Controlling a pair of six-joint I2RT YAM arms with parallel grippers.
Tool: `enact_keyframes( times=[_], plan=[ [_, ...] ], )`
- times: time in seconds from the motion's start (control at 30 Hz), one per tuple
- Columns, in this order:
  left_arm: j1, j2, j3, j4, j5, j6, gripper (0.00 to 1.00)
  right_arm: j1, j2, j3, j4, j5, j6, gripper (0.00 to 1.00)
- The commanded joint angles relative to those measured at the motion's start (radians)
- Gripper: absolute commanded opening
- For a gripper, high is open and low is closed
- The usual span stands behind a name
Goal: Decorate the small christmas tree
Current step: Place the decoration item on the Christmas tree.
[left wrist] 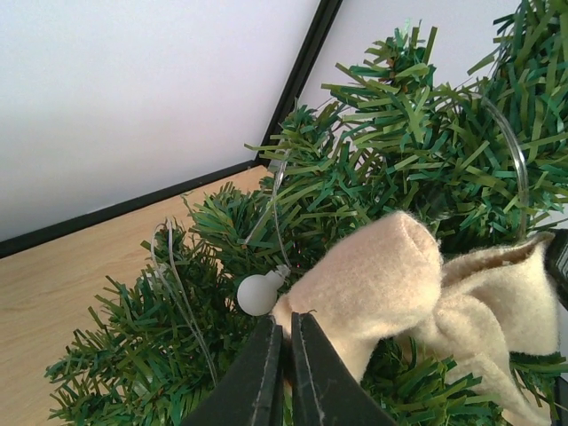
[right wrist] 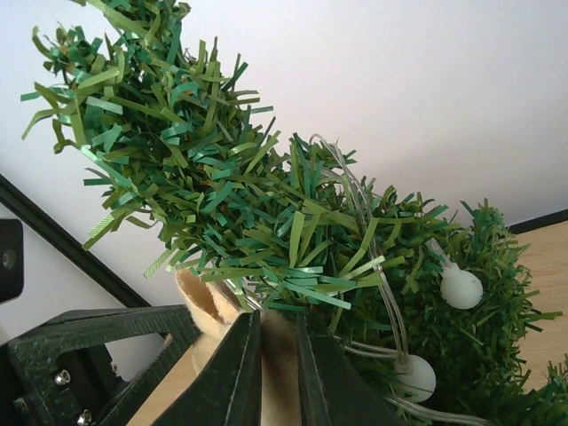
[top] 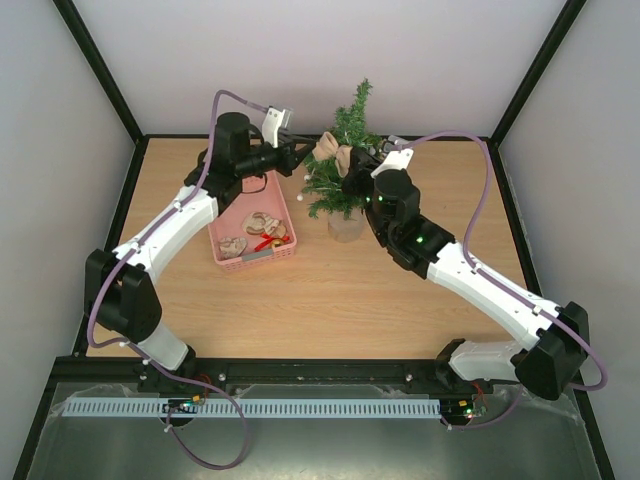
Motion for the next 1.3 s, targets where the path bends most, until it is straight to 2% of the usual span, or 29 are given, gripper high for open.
enact_keyframes(
  times=[0.0,0.37,0.6,0.9,1.27],
  plan=[
    [0.006,-0.005,0.039,-0.013,-0.006,0.016,0.06,-0.003,-0.017,-0.001,0.040,0.017,0.006,0.13],
    [0.006,-0.012,0.048,-0.028,-0.033,0.028,0.18,-0.004,-0.080,-0.011,0.000,-0.008,0.000,0.37],
    [0.006,-0.032,0.050,-0.040,-0.050,0.039,0.31,-0.004,-0.111,-0.034,-0.035,-0.044,-0.002,0.44],
    [-0.014,-0.099,0.017,-0.028,-0.058,0.052,0.31,-0.003,-0.127,-0.029,-0.067,-0.059,-0.071,0.49],
    [-0.051,-0.055,0.035,-0.007,-0.024,0.052,0.20,-0.003,-0.161,-0.089,-0.093,-0.078,-0.059,0.53]
  ],
)
